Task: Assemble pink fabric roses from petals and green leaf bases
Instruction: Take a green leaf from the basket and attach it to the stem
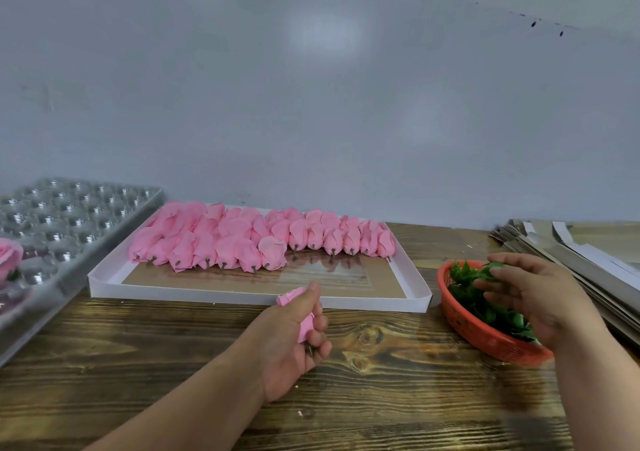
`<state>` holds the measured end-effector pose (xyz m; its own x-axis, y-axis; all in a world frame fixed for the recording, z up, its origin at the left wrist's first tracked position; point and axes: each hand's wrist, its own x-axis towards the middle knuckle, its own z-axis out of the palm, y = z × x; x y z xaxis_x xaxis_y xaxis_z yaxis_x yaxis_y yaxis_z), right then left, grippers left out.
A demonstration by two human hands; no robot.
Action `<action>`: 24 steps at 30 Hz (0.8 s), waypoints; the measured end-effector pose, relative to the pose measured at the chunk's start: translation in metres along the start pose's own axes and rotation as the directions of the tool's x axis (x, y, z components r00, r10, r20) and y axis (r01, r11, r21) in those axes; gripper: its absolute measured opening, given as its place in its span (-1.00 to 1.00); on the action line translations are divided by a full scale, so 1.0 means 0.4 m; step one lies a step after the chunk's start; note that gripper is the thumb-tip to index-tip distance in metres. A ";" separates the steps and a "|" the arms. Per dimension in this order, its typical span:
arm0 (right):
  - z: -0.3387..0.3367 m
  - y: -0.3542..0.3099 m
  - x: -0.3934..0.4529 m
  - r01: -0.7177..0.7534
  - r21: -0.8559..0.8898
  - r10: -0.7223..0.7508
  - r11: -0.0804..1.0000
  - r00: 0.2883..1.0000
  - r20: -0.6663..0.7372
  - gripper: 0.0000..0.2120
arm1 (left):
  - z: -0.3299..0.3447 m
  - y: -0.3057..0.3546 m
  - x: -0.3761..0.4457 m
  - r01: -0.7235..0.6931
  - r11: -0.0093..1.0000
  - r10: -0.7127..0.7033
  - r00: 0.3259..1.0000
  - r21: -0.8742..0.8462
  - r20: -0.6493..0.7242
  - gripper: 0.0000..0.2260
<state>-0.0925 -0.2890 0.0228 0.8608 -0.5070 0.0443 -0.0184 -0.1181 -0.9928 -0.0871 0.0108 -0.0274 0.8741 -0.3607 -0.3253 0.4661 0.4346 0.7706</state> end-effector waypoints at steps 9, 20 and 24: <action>0.147 -0.051 -0.086 -0.175 0.444 0.029 0.879 0.948 0.317 -0.81 | 0.007 0.012 0.003 -0.093 0.989 0.086 0.994 -0.117 -0.066 -0.68; 0.302 -0.009 -0.216 -0.211 0.301 -0.008 0.930 0.807 0.590 -0.62 | 0.018 0.027 -0.002 -0.201 0.961 0.175 0.974 -0.189 -0.143 -0.68; 0.315 0.008 -0.222 -0.233 0.290 0.032 0.928 0.827 0.561 -0.63 | 0.014 0.030 0.001 -0.326 0.946 0.319 0.924 0.005 -0.210 -0.66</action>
<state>-0.1049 -0.1369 0.0015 0.9968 0.0563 -0.0576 -0.0701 0.2557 -0.9642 -0.0818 0.0112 -0.0150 0.9853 -0.0215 -0.1696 0.1555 0.5247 0.8370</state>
